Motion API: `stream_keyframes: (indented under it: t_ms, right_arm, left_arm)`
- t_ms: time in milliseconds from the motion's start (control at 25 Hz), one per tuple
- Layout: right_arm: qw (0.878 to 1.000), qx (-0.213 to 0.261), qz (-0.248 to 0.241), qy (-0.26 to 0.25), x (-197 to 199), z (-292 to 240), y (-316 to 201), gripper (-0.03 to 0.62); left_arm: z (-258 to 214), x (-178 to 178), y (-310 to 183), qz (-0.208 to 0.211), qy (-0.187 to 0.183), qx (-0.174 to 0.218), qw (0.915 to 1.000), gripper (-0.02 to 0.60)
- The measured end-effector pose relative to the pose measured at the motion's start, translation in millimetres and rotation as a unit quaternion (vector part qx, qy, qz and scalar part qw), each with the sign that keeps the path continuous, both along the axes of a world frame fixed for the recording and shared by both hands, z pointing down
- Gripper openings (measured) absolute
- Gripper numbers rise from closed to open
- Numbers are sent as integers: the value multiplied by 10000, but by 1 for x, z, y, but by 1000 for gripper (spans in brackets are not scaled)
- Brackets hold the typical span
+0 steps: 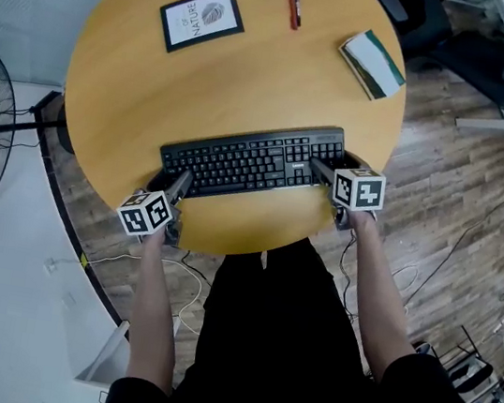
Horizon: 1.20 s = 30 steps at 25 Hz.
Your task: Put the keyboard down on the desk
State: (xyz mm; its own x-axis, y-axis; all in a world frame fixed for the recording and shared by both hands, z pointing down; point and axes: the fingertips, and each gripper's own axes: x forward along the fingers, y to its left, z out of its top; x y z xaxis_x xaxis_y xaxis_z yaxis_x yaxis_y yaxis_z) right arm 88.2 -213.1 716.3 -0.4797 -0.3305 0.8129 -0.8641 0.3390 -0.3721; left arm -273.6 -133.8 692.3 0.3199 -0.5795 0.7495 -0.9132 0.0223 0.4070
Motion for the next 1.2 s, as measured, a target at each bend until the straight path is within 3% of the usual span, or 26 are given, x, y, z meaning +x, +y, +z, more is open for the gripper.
stream_keyframes:
  t_ms: [600,800,1200]
  right_arm:
    - [9990,60,-50,448,1,-3,0,370]
    - [9987,117,-26,502,2,-5,0,367]
    - [9985,302,123,430,4,-17,2,350]
  left_arm:
    - [4,1,0,-27,-427,-84,9990,302]
    - [1,1,0,81,-751,-99,9971,302]
    - [-8,1,2,168,-823,28,9965,302]
